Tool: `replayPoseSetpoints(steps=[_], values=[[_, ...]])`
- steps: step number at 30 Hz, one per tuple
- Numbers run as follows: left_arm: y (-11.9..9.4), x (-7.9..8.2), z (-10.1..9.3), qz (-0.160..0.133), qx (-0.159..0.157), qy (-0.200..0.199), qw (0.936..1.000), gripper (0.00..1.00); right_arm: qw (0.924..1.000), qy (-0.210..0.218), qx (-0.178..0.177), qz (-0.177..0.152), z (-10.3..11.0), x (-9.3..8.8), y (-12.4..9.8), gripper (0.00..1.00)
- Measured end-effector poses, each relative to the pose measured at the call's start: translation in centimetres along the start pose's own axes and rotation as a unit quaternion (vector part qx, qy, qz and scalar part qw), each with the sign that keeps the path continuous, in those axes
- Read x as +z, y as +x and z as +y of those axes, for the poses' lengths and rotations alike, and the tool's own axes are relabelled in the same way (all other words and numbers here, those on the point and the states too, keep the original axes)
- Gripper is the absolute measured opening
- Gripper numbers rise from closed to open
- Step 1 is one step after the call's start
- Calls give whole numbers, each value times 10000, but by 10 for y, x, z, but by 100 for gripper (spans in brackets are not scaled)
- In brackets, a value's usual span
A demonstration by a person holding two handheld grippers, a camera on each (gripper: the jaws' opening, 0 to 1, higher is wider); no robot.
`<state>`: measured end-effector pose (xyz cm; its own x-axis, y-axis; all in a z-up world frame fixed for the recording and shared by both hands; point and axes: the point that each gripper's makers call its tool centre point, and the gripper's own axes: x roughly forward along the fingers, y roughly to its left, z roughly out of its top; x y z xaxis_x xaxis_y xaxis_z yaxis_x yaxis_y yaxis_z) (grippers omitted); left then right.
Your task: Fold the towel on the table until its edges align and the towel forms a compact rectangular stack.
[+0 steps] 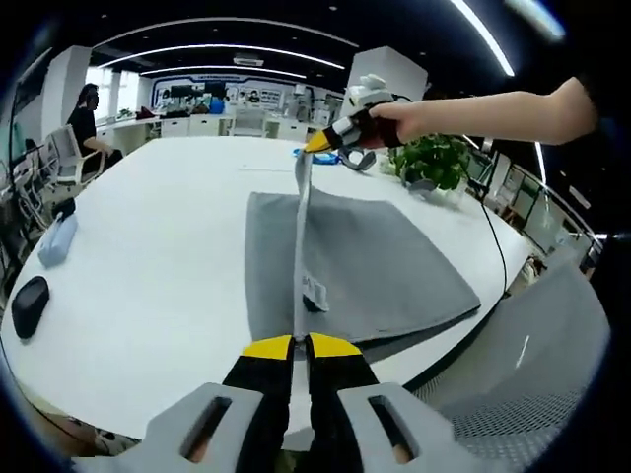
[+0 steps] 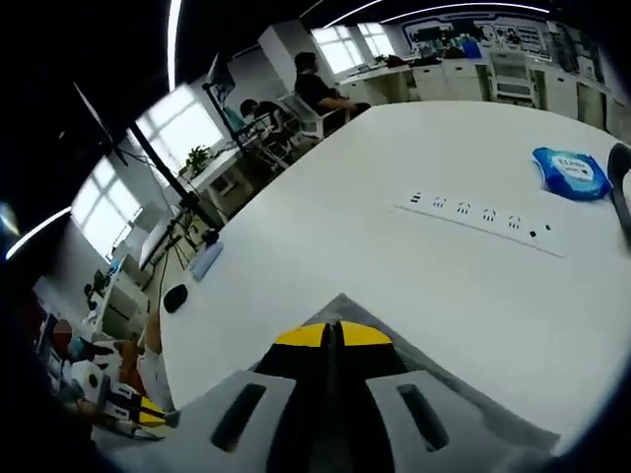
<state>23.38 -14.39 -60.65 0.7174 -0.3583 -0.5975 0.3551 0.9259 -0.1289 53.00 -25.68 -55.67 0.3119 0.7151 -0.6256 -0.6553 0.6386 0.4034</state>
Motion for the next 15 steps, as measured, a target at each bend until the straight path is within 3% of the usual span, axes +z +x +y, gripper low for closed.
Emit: replayPoseSetpoints(steps=[7, 12, 15], values=[[8, -8, 1, 177, 68, 407, 9990, 6, 9995, -293, 3, 133, 2, -6, 5, 1], [5, -2, -1, 89, 98, 506, 9986, 17, 9990, -419, -21, 170, 3, -11, -1, 5], [1, 4, -5, 58, 79, 617, 9980, 16, 9989, -441, -43, 182, -1, -16, -7, 2]])
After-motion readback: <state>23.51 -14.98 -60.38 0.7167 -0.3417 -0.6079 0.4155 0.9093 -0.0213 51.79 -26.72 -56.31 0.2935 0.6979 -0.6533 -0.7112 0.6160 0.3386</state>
